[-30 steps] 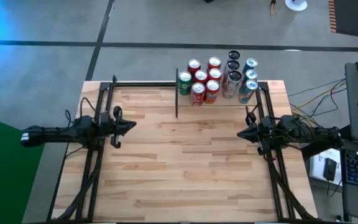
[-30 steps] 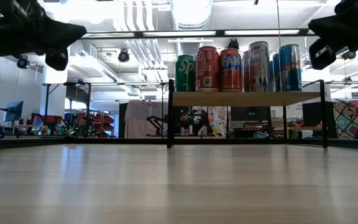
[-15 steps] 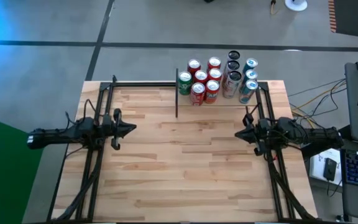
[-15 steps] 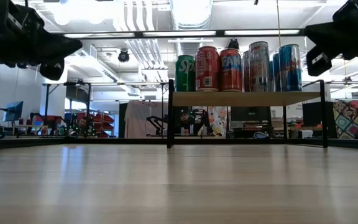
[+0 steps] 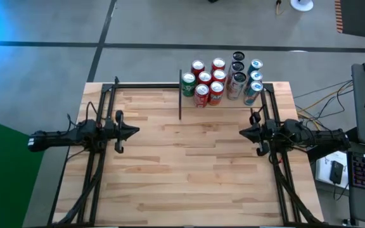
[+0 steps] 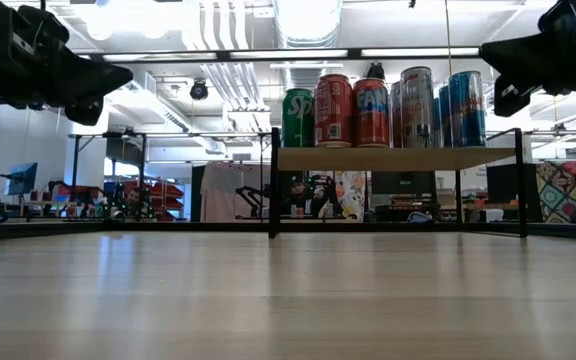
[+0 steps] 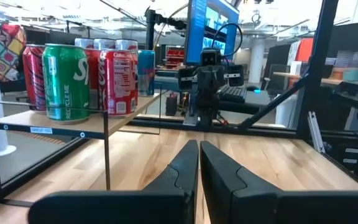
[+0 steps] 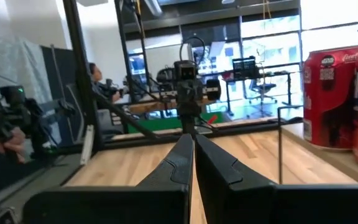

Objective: Place canned beverage on shelf
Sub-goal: Return to Home Position

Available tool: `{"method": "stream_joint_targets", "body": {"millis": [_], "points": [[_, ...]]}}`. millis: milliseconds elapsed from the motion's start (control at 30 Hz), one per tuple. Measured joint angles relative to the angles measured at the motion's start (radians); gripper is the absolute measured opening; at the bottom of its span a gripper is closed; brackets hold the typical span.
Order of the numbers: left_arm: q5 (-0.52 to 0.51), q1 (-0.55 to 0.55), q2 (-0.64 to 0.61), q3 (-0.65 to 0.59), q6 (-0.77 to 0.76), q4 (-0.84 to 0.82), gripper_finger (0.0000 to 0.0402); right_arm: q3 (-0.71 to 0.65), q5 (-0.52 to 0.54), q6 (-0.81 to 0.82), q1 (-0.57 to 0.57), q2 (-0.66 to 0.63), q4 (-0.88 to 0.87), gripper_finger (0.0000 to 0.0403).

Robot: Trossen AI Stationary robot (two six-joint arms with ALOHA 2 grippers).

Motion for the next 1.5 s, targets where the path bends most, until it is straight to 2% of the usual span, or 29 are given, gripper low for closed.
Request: {"method": "stream_joint_targets", "body": {"millis": [200, 367, 667, 1067, 1333, 1500], "points": [[0.000, 0.000, -0.001, 0.000, 0.020, -0.024, 0.0001, 0.000, 0.025, -0.067, 0.000, 0.000, -0.016, 0.0009], [0.002, 0.000, 0.000, 0.000, -0.012, -0.073, 0.0001, 0.000, 0.094, -0.072, 0.000, -0.001, -0.022, 0.0009], [0.009, 0.000, 0.002, -0.001, -0.061, -0.080, 0.0001, -0.001, 0.094, -0.067, 0.000, 0.002, -0.022, 0.0009], [0.007, 0.000, 0.080, -0.001, -0.036, -0.064, 0.0001, -0.002, 0.094, -0.069, 0.000, 0.002, -0.022, 0.0009], [0.002, 0.000, 0.007, -0.001, 0.022, -0.044, 0.0001, -0.002, 0.094, -0.069, 0.000, 0.002, -0.022, 0.0009], [0.032, 0.000, -0.005, -0.001, -0.096, 0.001, 0.0001, -0.002, 0.094, -0.068, 0.000, 0.002, -0.022, 0.0009]]}}
